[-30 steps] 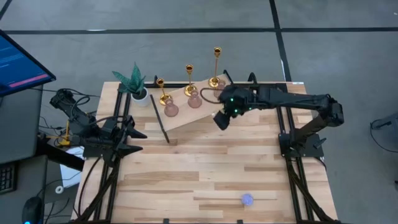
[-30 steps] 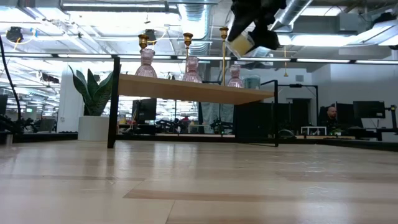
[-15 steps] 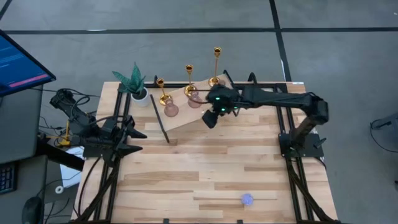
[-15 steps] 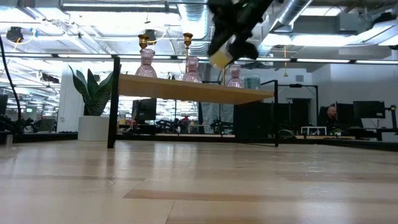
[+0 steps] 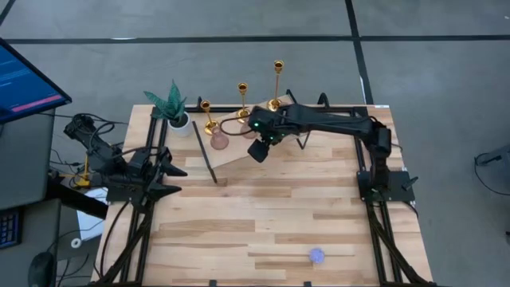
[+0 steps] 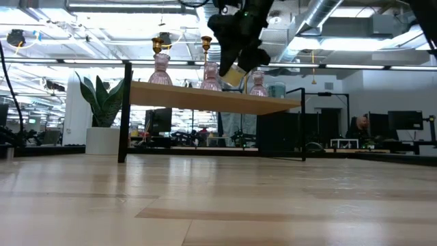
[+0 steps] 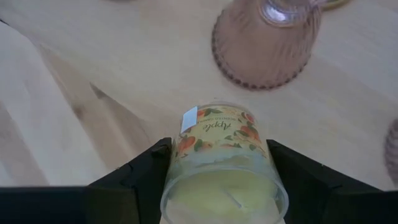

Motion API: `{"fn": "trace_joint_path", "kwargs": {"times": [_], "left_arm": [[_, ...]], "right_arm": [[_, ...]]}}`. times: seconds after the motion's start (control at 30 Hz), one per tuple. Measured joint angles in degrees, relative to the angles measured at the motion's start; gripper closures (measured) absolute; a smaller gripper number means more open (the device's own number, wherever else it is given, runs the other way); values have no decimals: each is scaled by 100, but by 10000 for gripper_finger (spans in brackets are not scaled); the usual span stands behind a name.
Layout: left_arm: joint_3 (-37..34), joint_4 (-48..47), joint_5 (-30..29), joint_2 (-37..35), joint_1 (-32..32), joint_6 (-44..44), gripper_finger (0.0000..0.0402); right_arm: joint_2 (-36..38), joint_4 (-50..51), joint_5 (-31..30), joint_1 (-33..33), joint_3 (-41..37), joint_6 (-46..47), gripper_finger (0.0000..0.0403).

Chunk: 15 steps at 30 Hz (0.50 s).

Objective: Pick & Place candle stick holders
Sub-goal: Put the yellow scented candle on the shelf

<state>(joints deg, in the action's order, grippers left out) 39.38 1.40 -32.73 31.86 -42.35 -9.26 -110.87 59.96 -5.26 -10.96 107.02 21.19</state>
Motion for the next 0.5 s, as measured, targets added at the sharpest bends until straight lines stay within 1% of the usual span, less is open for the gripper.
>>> {"fn": "trace_joint_path", "kwargs": {"times": [0.1,0.27,0.4,0.5], "left_arm": [[0,-9,0,2,-1,0,187],[0,-5,0,0,-2,0,187],[0,-5,0,2,-2,-1,187],[0,-4,0,0,-1,-2,187]], "right_arm": [[-133,84,-82,0,143,-54,176],[-201,259,-113,0,144,-81,175],[-191,261,-377,-9,146,-81,174],[-193,263,-407,-51,146,-121,174]]}}
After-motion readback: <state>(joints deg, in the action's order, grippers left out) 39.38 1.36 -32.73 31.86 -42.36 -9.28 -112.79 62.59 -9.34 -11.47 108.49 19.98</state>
